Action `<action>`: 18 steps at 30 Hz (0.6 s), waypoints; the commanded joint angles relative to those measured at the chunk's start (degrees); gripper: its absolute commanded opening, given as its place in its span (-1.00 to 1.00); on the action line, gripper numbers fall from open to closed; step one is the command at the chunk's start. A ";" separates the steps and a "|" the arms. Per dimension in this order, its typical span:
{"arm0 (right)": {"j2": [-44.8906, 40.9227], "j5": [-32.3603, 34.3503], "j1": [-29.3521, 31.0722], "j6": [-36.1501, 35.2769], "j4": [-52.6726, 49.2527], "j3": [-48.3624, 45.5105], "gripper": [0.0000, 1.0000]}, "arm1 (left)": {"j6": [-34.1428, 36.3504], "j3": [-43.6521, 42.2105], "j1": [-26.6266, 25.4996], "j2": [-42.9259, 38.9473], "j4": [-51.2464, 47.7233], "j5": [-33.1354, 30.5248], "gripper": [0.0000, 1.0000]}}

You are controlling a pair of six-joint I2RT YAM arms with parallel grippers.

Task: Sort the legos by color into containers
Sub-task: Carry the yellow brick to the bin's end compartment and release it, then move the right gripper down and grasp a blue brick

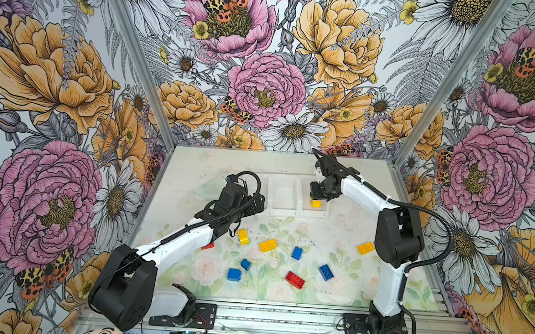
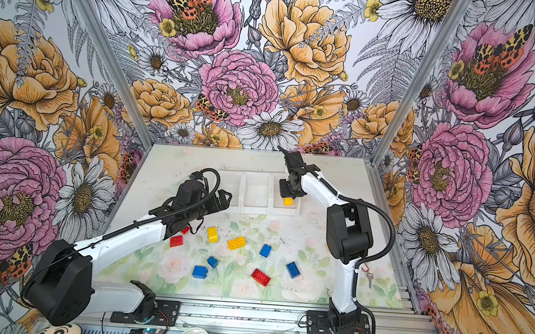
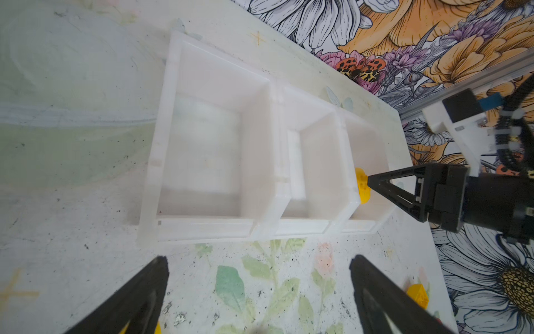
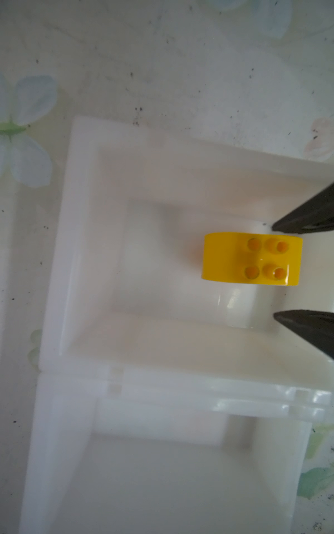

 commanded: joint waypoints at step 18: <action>-26.76 -5.56 2.09 5.97 0.50 -26.83 0.32 | 3.09 -2.66 0.61 -3.77 -0.68 -0.37 0.97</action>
